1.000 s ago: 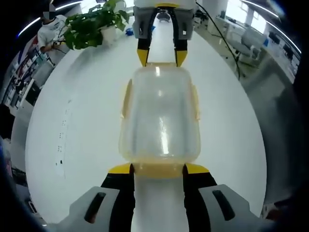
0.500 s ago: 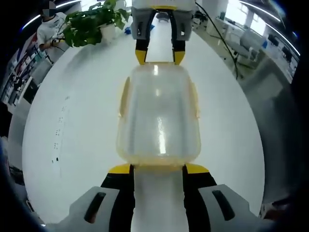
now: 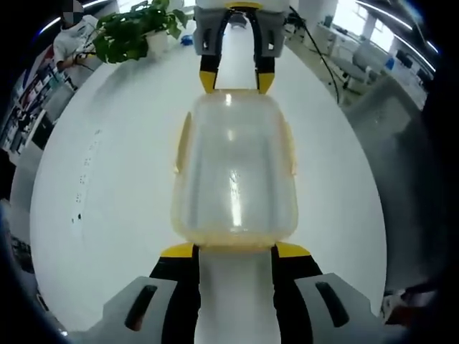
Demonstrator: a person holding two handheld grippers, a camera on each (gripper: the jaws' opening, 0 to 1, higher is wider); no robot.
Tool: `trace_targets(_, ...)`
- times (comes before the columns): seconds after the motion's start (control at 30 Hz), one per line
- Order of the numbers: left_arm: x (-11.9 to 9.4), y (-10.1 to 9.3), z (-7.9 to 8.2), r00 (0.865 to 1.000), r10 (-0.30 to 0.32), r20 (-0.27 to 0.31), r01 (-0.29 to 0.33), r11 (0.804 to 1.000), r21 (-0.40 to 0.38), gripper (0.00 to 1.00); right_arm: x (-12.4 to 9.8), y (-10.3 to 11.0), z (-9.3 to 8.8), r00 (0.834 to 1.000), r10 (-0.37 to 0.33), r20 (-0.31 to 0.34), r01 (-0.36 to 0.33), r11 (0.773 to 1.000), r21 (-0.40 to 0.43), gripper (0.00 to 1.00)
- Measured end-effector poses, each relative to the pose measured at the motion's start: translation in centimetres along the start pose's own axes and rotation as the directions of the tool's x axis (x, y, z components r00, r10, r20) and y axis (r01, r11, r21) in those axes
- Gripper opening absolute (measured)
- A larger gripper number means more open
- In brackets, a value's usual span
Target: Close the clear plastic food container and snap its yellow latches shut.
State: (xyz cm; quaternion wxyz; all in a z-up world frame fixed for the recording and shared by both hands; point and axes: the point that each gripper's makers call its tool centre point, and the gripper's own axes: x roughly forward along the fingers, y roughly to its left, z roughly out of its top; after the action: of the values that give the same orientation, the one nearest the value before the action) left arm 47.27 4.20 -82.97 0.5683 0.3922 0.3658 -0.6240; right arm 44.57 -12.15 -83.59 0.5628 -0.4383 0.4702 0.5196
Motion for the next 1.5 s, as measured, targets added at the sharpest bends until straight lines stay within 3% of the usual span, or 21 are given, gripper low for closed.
trace_targets(0.5,-2.0,-3.8,-4.4,0.999,0.023,0.026,-0.022,0.999,-0.042,0.36,0.9,2.8,4.9,0.996,0.000,0.089,0.004,0.999,-0.047,0.37)
trace_targets(0.7,-2.8,-5.2,-6.3,0.999,0.028,0.039,-0.026,0.998,-0.061,0.37,1.1,4.1,6.9,0.986,0.012,0.169,-0.006,0.999,-0.037,0.37)
trace_targets(0.87,-3.3,-6.2,-7.3,0.999,0.031,0.030,-0.030,0.998,-0.051,0.37,1.4,5.0,8.4,0.986,0.011,0.169,-0.003,0.999,-0.049,0.37)
trace_targets(1.5,-4.8,-9.4,-10.5,0.997,0.036,0.064,-0.032,0.998,-0.062,0.37,2.0,8.1,11.7,0.966,0.019,0.259,-0.003,0.998,-0.063,0.37)
